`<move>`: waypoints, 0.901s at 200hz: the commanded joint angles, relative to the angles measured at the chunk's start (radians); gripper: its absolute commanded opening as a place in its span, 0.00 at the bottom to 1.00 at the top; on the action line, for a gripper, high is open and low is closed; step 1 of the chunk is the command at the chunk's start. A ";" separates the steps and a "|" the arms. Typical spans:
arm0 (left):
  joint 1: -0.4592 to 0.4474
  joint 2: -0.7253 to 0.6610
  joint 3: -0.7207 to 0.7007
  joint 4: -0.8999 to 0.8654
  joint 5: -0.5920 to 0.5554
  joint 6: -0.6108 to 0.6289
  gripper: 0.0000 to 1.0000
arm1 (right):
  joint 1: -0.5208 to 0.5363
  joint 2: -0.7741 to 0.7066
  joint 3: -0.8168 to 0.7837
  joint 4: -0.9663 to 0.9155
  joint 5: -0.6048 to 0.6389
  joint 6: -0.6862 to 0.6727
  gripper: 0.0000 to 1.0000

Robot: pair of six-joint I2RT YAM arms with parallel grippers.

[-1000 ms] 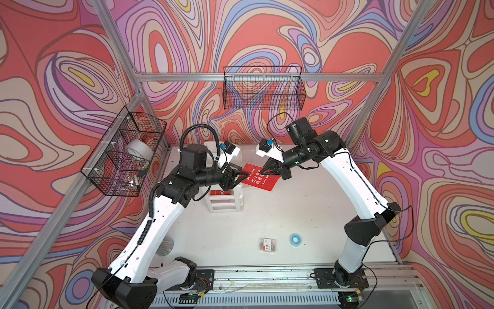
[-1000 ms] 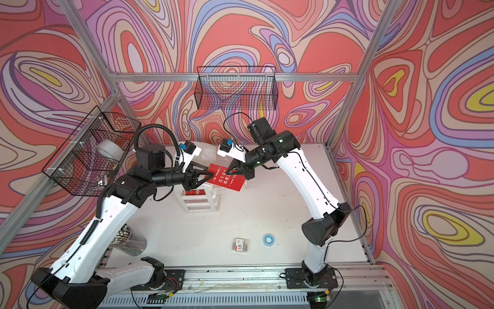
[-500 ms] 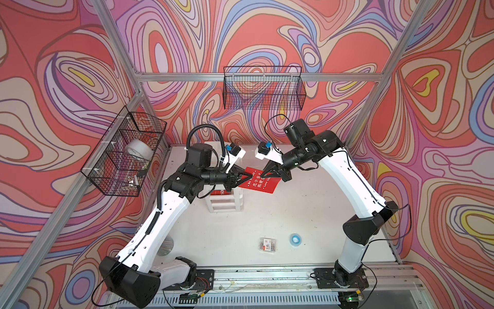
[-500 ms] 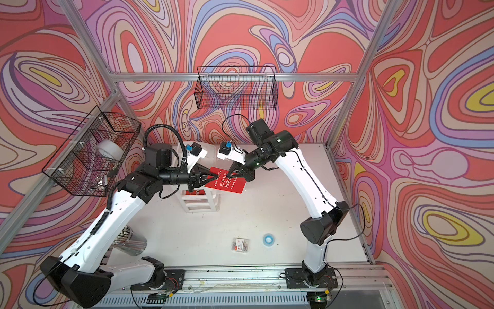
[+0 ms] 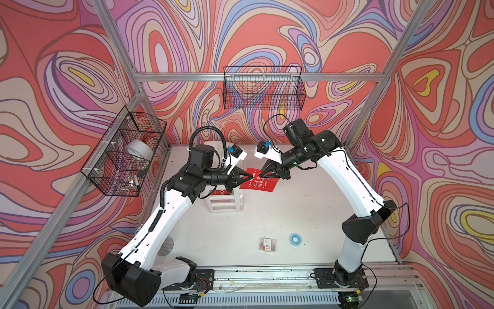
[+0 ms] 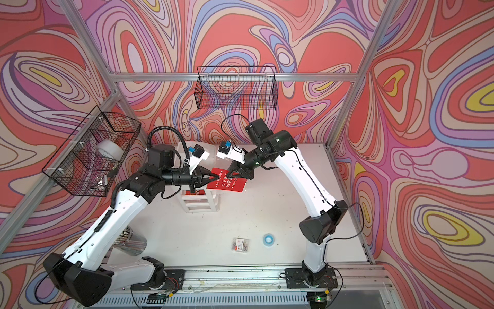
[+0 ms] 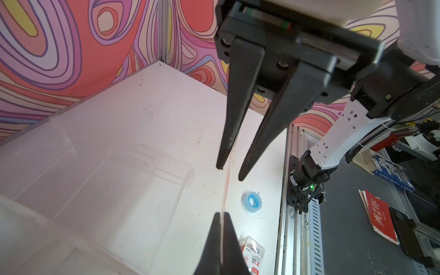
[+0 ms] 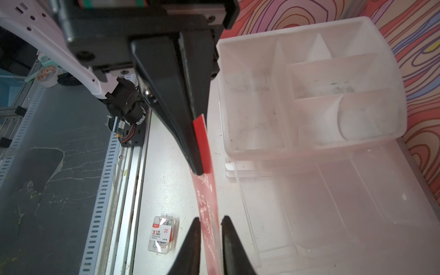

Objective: Take the postcards out of the drawer
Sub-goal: Place the postcard at the center of the board.

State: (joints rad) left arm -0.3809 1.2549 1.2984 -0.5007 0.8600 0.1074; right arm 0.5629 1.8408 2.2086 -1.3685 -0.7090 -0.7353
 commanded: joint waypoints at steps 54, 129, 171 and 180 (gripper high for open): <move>-0.006 -0.019 -0.039 0.112 -0.122 -0.109 0.00 | -0.084 -0.152 -0.171 0.425 0.067 0.276 0.42; -0.006 -0.084 -0.012 0.224 -0.364 -0.381 0.00 | -0.220 -0.313 -0.562 0.937 0.108 0.793 0.53; -0.006 -0.037 0.055 0.281 -0.313 -0.510 0.00 | -0.236 -0.334 -0.746 1.229 0.000 1.035 0.60; -0.006 -0.032 0.051 0.315 -0.284 -0.539 0.00 | -0.236 -0.333 -0.773 1.281 -0.020 1.077 0.61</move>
State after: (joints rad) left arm -0.3809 1.2045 1.3174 -0.2935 0.5335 -0.3145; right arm 0.3321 1.5253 1.4902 -0.3237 -0.6567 0.1478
